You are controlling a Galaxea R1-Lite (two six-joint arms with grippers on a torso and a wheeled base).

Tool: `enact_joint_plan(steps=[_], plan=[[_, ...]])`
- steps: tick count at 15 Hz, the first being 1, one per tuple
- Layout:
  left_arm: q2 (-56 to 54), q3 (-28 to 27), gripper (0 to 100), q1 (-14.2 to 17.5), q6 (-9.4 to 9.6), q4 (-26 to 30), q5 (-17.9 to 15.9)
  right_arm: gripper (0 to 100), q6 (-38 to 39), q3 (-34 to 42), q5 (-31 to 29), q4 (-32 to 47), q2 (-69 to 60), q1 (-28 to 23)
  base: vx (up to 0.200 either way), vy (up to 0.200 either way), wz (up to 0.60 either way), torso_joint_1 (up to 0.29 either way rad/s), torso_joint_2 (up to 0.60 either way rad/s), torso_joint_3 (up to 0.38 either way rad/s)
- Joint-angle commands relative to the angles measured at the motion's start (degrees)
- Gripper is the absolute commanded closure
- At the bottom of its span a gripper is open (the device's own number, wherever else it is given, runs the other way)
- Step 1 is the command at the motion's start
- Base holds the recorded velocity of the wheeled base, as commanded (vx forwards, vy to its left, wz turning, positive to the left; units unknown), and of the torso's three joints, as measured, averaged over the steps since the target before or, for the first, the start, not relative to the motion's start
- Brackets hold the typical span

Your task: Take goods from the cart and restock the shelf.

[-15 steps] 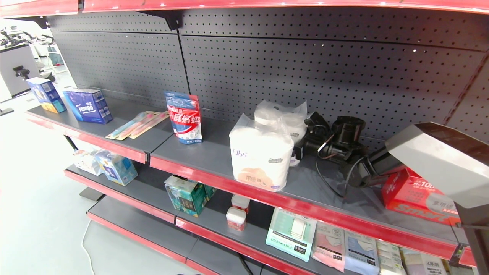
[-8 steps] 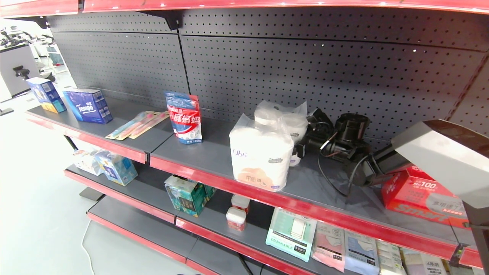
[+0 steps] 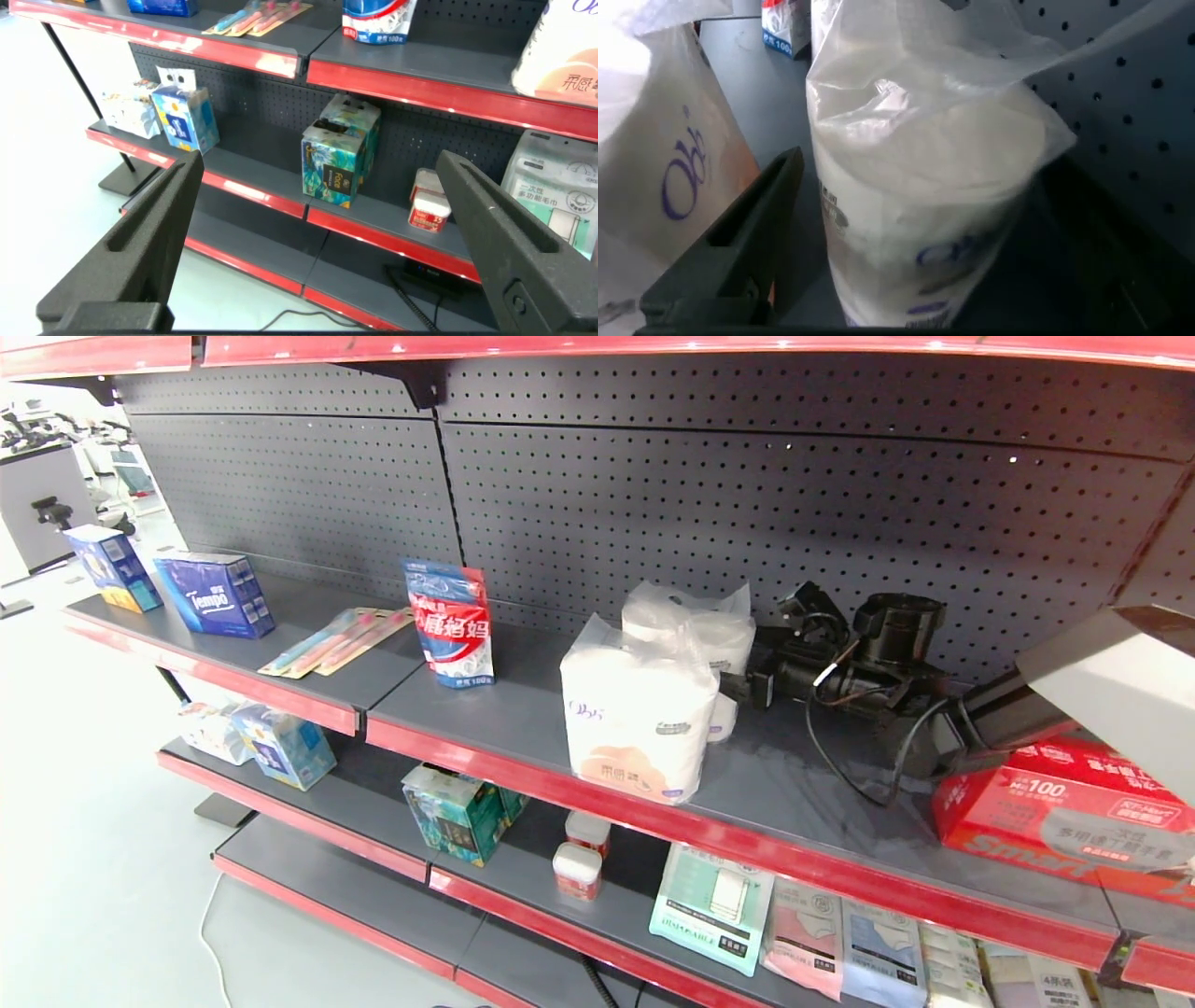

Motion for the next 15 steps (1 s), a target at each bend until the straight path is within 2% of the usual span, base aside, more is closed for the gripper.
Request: enact_joint_plan(steps=[1,15], plan=[[0.0,0.0,0,0.02,0.0,0.0,-0.03,0,-0.03,1.77,0.03,0.66,-2.92,-0.6,0.0,0.0,0.0,0.0,0.0,0.0],[0.0,0.0,0,0.11,0.0,0.0,0.06,0,-0.03,12.05,-0.05,2.68,-13.74,-4.38,0.0,0.0,0.0,0.0,0.0,0.0]])
